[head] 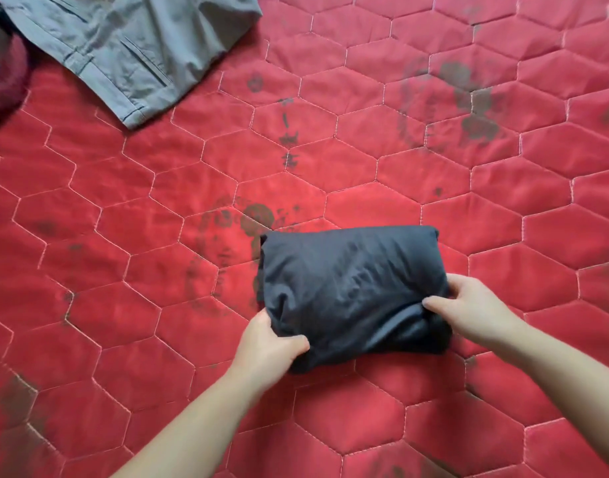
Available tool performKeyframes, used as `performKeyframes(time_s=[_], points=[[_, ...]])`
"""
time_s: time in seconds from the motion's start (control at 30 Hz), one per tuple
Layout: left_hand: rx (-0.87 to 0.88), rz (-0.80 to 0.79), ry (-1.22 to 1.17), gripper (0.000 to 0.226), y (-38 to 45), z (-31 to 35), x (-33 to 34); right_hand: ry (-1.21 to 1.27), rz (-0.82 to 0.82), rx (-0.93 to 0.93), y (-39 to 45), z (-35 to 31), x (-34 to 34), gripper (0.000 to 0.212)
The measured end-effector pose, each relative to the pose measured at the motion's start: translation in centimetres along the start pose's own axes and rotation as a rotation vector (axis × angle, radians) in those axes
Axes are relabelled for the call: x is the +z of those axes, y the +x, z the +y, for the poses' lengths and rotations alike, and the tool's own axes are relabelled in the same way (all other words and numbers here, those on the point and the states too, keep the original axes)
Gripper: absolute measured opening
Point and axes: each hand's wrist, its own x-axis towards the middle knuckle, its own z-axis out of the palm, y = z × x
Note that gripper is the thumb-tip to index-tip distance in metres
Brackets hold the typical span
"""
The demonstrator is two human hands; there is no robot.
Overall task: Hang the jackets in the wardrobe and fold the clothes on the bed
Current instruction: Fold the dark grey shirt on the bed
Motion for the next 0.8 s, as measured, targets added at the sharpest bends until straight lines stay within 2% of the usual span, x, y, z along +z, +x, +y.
performKeyframes(time_s=[0.1, 0.17, 0.23, 0.3, 0.37, 0.47, 0.53, 0.6, 0.67, 0.73, 0.8], points=[[-0.059, 0.176, -0.034, 0.056, -0.3, 0.1, 1.2, -0.011, 0.189, 0.029, -0.6, -0.9, 1.2, 0.042], [-0.161, 0.176, -0.125, 0.066, -0.8, 0.0, 1.6, 0.019, 0.190, 0.121, -0.9, -1.5, 1.6, 0.055], [-0.254, 0.111, -0.226, 0.062, -0.9, -0.1, 1.9, 0.099, 0.109, 0.199, -1.3, -1.8, 1.8, 0.042], [-0.323, 0.024, -0.314, 0.043, -1.0, -0.1, 1.9, 0.259, 0.030, 0.226, -1.8, -2.0, 1.7, 0.024], [-0.317, -0.045, -0.327, 0.028, -1.2, 0.3, 1.5, 0.390, -0.015, 0.184, -2.4, -2.0, 1.5, 0.013], [-0.193, -0.115, -0.378, 0.031, -1.6, 1.3, -0.2, 0.561, -0.093, 0.093, -3.0, -2.7, 0.8, 0.016], [-0.057, -0.160, -0.474, 0.043, -1.3, 2.1, -1.6, 0.749, -0.164, 0.045, -3.0, -3.3, 0.4, 0.029], [0.059, -0.157, -0.526, 0.046, -0.3, 2.7, -2.8, 0.914, -0.175, 0.019, -2.3, -3.9, 0.1, 0.044], [0.095, -0.096, -0.522, 0.042, 1.3, 2.9, -3.0, 1.005, -0.152, 0.036, -1.2, -4.1, 0.6, 0.044], [0.057, -0.019, -0.482, 0.035, 2.8, 2.5, -2.2, 0.936, -0.102, 0.113, -0.3, -3.9, 1.5, 0.038], [0.015, 0.036, -0.421, 0.034, 3.8, 1.5, -1.4, 0.759, -0.043, 0.180, 0.5, -3.4, 2.1, 0.035]])
